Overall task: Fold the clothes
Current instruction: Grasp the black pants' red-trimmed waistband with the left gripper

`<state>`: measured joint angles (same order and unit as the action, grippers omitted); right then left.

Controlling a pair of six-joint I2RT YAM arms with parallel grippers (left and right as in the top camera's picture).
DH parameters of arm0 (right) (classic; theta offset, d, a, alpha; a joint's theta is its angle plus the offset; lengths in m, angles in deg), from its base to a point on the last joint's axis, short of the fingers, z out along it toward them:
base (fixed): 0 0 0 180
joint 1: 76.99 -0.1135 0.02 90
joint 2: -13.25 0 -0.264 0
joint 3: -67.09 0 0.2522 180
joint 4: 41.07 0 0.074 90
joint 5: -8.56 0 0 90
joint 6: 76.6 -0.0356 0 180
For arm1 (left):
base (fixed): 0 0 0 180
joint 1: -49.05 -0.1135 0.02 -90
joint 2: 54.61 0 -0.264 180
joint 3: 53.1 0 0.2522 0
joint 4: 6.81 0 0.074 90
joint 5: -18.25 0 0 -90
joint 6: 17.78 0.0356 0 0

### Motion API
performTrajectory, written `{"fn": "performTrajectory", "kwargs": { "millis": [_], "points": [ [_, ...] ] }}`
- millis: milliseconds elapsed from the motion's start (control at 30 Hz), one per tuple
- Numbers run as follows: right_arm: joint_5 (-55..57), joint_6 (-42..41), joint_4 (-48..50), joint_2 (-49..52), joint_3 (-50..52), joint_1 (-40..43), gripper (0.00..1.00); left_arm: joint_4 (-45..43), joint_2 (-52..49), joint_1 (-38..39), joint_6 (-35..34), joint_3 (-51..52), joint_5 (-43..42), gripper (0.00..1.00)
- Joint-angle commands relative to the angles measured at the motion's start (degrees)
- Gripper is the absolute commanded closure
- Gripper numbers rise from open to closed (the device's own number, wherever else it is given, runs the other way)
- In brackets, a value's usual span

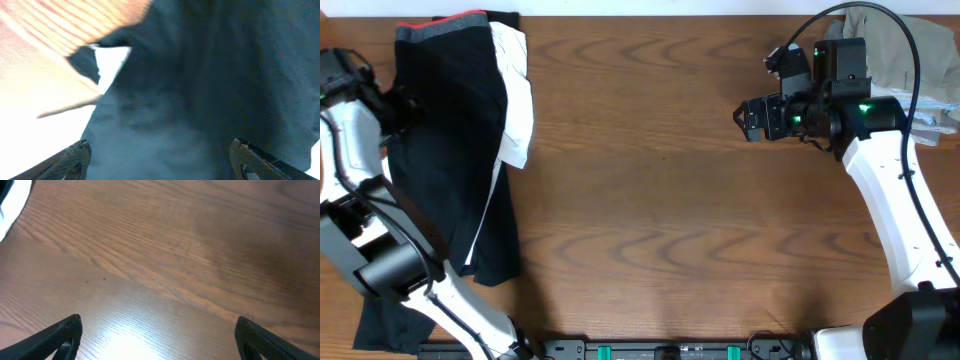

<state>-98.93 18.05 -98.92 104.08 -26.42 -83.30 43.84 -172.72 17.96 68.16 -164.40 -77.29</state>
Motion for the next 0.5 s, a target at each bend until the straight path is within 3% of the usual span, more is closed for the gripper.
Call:
{"fn": "performTrajectory", "kwargs": {
  "millis": [0,267,467],
  "points": [
    [0.13,0.13,-1.14,-0.04,-1.03,-1.27,0.05,-0.61,-2.45,-1.66,0.57,-0.79,0.87,0.10],
    [0.13,0.13,-3.78,-0.04,-1.03,-1.27,0.07,-3.13,-6.95,-6.43,2.10,-0.76,0.15,0.16],
    [0.13,0.13,-3.93,-0.04,-1.03,-1.27,0.07,-3.37,-9.92,-9.20,4.33,-0.72,-7.45,0.23]
  ]
}}
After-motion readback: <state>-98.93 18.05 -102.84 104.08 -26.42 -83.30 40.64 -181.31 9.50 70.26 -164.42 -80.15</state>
